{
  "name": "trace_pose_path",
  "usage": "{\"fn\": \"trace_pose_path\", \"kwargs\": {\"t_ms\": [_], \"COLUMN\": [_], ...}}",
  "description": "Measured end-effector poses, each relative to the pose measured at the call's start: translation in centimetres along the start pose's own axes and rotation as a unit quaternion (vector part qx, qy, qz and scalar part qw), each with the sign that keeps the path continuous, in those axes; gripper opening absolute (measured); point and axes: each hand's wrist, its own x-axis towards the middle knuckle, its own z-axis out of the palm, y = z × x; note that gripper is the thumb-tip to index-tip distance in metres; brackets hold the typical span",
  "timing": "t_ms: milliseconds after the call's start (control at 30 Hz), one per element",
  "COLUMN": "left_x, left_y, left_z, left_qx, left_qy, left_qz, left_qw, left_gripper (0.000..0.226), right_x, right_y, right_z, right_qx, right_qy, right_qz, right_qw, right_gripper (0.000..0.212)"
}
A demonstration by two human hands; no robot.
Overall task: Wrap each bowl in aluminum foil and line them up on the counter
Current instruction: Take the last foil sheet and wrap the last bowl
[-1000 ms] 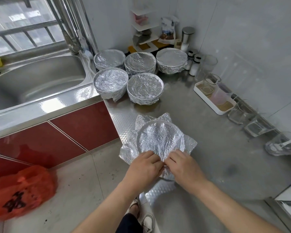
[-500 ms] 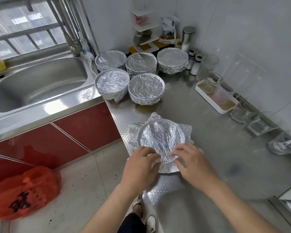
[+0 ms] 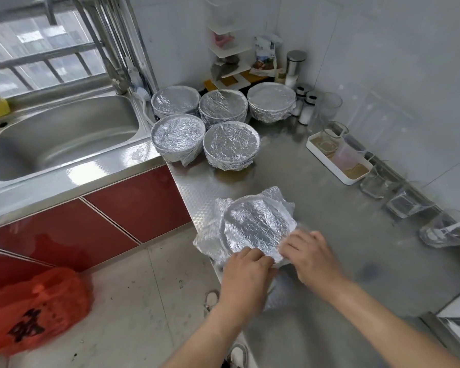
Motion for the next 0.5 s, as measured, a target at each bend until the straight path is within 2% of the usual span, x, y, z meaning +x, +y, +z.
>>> {"fn": "trace_pose_path", "kwargs": {"t_ms": [100,200,333,500], "left_x": [0.6,0.4,-0.1,0.1], "left_y": [1.1,0.1,-2.5,-3.5], "left_z": [0.3,-0.6,-1.7,-1.5], "left_qx": [-0.028,-0.059,-0.054,-0.016], "left_qy": [0.002,0.012,0.000,-0.015], "left_qz": [0.007,0.002,0.007,0.045], "left_qw": [1.000,0.998,0.999,0.999], "left_gripper": [0.028,0.020,0.013,0.016], "right_x": [-0.1,-0.3,-0.8,-0.8], "right_y": [1.7,1.6,-0.8,-2.6], "right_z": [-0.7,-1.2,-1.3,-1.0], "right_qx": [0.000,0.047,0.132,0.158], "right_qy": [0.004,0.005,-0.009,-0.050], "right_qz": [0.041,0.084,0.159,0.139], "right_qw": [0.999,0.995,0.978,0.976], "right_gripper": [0.027,0.039,0.033,0.024]}}
